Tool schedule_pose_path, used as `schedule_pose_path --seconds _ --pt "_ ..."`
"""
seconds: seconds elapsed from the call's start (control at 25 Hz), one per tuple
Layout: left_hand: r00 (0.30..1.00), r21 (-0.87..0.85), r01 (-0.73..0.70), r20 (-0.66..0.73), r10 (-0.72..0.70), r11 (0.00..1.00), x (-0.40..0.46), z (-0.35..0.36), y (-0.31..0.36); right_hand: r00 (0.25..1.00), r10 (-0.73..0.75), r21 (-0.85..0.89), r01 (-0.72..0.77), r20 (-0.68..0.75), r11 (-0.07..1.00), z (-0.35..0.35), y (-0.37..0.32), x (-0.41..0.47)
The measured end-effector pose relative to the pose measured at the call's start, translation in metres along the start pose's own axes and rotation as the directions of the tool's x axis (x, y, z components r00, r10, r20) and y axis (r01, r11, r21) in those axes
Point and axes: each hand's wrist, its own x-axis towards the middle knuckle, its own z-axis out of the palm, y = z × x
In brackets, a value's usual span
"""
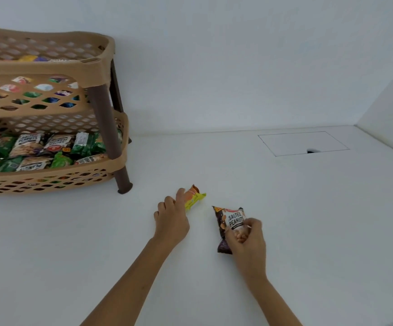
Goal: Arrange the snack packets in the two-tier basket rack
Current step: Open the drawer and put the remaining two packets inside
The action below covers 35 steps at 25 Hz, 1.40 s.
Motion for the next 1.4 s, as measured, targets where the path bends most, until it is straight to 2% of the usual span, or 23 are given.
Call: schedule_pose_path --seconds 0.12,0.32,0.4,0.52,0.64,0.72,0.84,1.0,1.08,1.16,1.28,1.4 --pt "0.988 -0.053 0.124 0.104 -0.118 0.991 -0.038 -0.026 -0.033 0.991 0.077 0.027 -0.08 0.113 0.996 -0.003 -0.007 -0.005" --pt "0.983 -0.159 0.113 0.16 -0.087 0.981 -0.116 -0.081 -0.098 0.939 0.217 0.094 -0.249 0.266 0.964 -0.005 -0.04 -0.058" --pt "0.981 -0.227 0.118 0.18 -0.077 0.967 -0.152 -0.104 -0.127 0.929 0.195 0.167 -0.257 0.316 0.952 0.003 -0.061 -0.104" --pt "0.974 -0.436 0.145 0.222 -0.051 0.888 -0.214 -0.133 -0.168 0.891 0.101 0.33 -0.267 0.442 0.905 0.021 -0.093 -0.178" --pt "0.968 -0.598 0.163 0.251 -0.009 0.785 -0.285 -0.159 -0.213 0.801 -0.018 0.386 -0.268 0.599 0.883 0.042 -0.121 -0.259" --pt "0.965 -0.673 0.202 0.259 -0.029 0.711 -0.333 -0.173 -0.243 0.735 -0.058 0.373 -0.273 0.675 0.887 0.058 -0.134 -0.313" --pt "0.92 -0.759 0.366 0.381 -0.09 0.538 -0.395 -0.185 -0.29 0.671 -0.031 0.252 -0.235 0.741 0.939 0.081 -0.14 -0.383" --pt "0.828 -0.724 0.545 0.543 -0.139 0.423 -0.447 -0.178 -0.348 0.596 -0.008 0.198 -0.254 0.803 0.947 0.111 -0.132 -0.446" --pt "0.776 -0.667 0.614 0.608 -0.168 0.421 -0.457 -0.165 -0.372 0.606 -0.02 0.095 -0.092 0.796 0.991 0.129 -0.122 -0.463" --pt "0.724 -0.595 0.671 0.654 -0.218 0.443 -0.461 -0.146 -0.391 0.603 -0.024 -0.076 0.139 0.797 0.987 0.148 -0.111 -0.472" --pt "0.649 -0.453 0.723 0.704 -0.288 0.521 -0.455 -0.109 -0.408 0.547 0.122 -0.351 0.336 0.828 0.874 0.178 -0.092 -0.476" --pt "0.555 -0.223 0.721 0.753 -0.355 0.656 -0.44 -0.073 -0.415 0.507 0.332 -0.552 0.38 0.795 0.742 0.208 -0.07 -0.475"
